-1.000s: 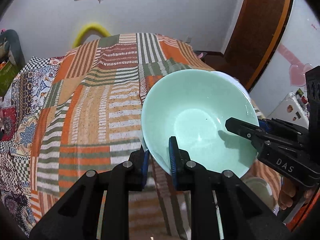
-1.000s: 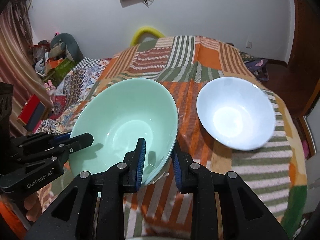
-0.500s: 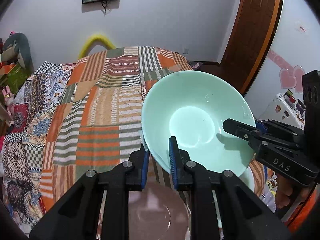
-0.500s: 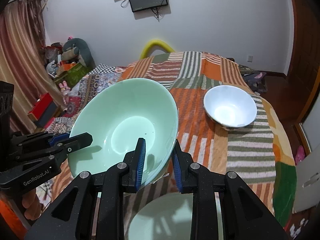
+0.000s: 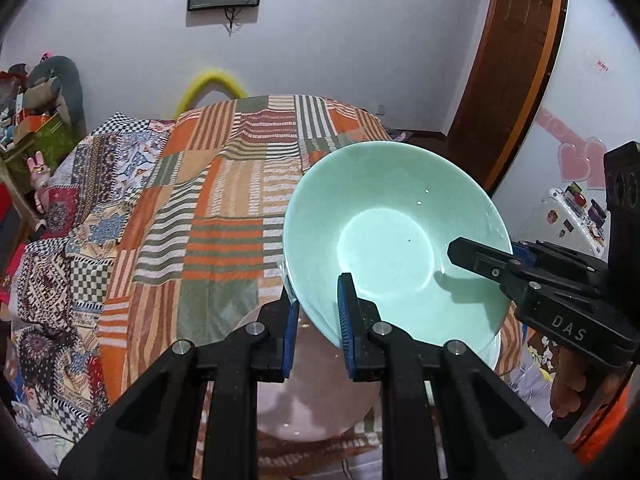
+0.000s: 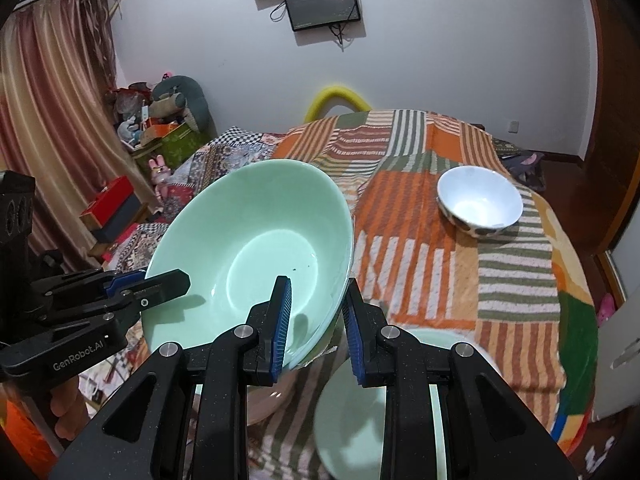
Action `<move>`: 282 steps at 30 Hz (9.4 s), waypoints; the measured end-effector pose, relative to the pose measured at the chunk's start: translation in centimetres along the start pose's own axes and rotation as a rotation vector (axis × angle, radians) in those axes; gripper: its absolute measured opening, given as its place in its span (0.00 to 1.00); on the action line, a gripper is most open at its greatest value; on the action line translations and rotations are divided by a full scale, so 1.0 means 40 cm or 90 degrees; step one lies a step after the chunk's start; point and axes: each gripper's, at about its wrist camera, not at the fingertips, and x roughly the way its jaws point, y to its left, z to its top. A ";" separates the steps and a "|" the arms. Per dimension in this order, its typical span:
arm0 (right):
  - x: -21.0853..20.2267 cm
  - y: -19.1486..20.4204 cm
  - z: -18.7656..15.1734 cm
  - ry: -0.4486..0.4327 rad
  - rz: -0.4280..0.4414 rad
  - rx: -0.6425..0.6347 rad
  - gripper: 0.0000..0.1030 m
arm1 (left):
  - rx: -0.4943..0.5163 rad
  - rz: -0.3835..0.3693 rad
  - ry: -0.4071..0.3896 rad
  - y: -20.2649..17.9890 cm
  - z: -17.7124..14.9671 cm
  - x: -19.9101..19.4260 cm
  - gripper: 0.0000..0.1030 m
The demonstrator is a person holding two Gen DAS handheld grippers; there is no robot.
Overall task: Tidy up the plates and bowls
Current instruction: 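Carry the mint green bowl over the pink bowl with both grippers, then lower the mint green bowl into the pink bowl with both grippers, then open both grippers and move them toward the white dotted bowl, then grasp the white dotted bowl rim with both grippers and lift it, then carry the white dotted bowl over the nested bowls with both grippers, then lower the white dotted bowl into the mint green bowl and open both grippers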
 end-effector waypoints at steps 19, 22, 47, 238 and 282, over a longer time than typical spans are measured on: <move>0.068 0.088 -0.108 0.056 0.046 0.008 0.23 | -0.031 0.027 0.053 0.111 -0.110 0.032 0.18; 0.083 0.096 -0.123 0.070 0.044 0.008 0.23 | -0.033 0.031 0.065 0.120 -0.124 0.050 0.18; 0.162 0.118 -0.207 0.163 0.028 0.000 0.23 | -0.073 0.038 0.180 0.169 -0.239 0.184 0.18; 0.094 0.087 -0.128 0.083 0.067 0.043 0.16 | -0.078 0.023 0.064 0.136 -0.124 0.058 0.12; 0.174 0.125 -0.171 0.147 0.031 -0.016 0.25 | -0.132 0.042 0.116 0.238 -0.203 0.165 0.21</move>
